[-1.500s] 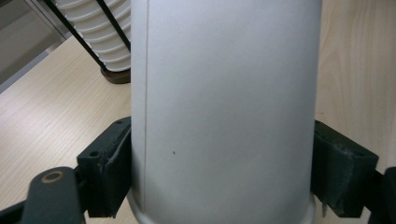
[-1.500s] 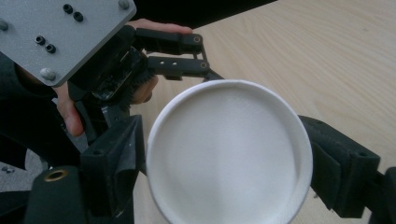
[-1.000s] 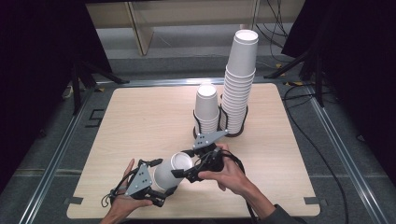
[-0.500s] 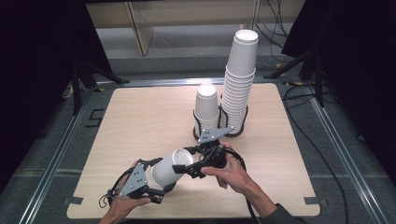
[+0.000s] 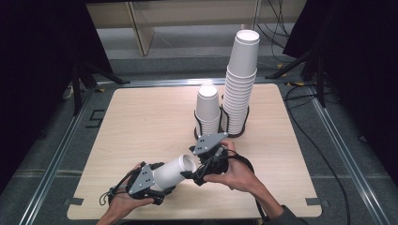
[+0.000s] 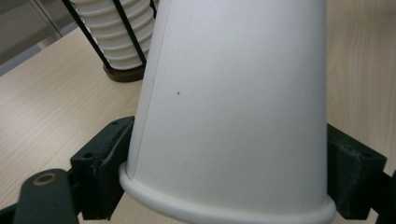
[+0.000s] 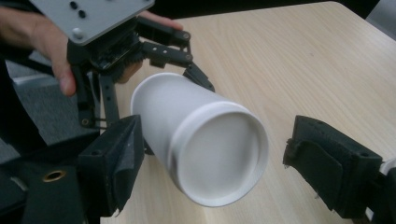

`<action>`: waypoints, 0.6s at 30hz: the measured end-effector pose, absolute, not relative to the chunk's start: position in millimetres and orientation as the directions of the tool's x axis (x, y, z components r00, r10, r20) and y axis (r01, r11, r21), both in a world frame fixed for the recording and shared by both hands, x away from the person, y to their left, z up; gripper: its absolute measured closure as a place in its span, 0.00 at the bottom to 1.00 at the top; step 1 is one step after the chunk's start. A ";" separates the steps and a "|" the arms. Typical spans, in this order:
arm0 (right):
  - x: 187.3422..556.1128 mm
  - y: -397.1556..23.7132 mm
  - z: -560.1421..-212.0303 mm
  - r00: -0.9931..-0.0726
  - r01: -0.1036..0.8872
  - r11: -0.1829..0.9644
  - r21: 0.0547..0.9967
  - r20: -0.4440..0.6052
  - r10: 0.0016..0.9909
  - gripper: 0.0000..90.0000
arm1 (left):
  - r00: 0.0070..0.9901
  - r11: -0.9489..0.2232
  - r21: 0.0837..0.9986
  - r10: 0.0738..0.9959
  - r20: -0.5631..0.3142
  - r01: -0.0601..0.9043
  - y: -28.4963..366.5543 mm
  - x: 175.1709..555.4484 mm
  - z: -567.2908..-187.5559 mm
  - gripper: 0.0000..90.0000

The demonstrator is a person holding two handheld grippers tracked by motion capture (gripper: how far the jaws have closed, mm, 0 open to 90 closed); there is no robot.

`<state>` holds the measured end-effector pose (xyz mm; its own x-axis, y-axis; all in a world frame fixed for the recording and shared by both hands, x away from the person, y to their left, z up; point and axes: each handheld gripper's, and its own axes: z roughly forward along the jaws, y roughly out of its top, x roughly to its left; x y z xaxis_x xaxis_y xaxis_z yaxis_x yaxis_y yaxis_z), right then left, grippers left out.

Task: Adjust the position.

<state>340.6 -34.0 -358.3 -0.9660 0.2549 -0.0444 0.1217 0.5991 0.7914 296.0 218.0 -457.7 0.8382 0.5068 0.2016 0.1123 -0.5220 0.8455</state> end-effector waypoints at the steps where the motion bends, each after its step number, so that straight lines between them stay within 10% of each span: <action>1: 335.9 -32.1 -358.7 -0.964 0.150 0.619 0.771 -0.024 0.264 0.21 | 0.836 -0.529 0.841 0.508 0.206 0.114 216.9 294.8 -457.5 0.17; 18: 329.2 -8.2 -383.9 -0.988 0.021 0.770 0.638 -0.103 0.112 0.20 | 0.870 -0.719 0.695 0.346 0.351 0.006 206.1 283.2 -442.5 0.17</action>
<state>329.2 -8.2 -383.9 -0.9883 0.1125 -0.1026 0.0213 0.7698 0.6379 283.2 206.1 -442.5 0.8700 0.3461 0.3511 0.0056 -0.7191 0.6949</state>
